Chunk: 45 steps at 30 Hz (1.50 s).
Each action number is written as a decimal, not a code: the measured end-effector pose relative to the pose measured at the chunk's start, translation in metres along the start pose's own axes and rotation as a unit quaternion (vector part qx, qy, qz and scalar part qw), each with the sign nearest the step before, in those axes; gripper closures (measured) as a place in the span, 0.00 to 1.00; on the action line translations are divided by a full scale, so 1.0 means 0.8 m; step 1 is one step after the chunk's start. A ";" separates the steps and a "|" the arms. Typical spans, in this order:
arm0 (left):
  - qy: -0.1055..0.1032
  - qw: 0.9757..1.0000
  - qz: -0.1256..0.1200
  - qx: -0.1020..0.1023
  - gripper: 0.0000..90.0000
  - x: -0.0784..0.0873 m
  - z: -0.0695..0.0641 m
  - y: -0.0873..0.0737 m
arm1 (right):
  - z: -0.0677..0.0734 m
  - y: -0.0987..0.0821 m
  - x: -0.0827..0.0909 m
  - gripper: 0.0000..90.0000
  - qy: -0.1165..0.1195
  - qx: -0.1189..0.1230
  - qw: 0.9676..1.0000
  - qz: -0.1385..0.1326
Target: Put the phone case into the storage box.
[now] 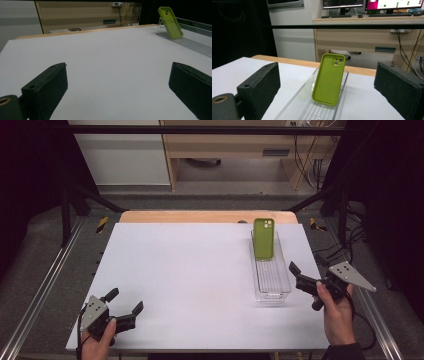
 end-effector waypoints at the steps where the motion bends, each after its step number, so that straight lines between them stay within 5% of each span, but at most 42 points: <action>1: -0.001 1.000 -0.001 -0.002 0.02 0.000 0.001 0.000 | 0.001 -0.002 0.001 0.08 0.004 -0.001 1.000 0.000; 5: 0.007 1.000 -0.007 0.003 0.02 0.002 0.004 0.001 | 0.002 -0.009 0.003 0.08 0.006 -0.003 1.000 0.000; 13: -0.016 1.000 -0.008 0.003 0.02 0.001 0.002 0.001 | 0.006 -0.023 0.007 0.07 0.011 -0.008 1.000 0.002; 45: -0.023 0.999 -0.024 -0.002 0.02 0.000 0.000 0.004 | 0.060 -0.078 -0.011 0.07 0.070 0.036 0.997 0.016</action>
Point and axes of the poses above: each handheld gripper's, and its own axes: x roughly backward along the jaws, y roughly out of its top, z roughly to its left, the point moved 5 cm from there along -x, roughly forward along the jaws, and after that the axes turned 1 degree about z, right-handed, at the moved point
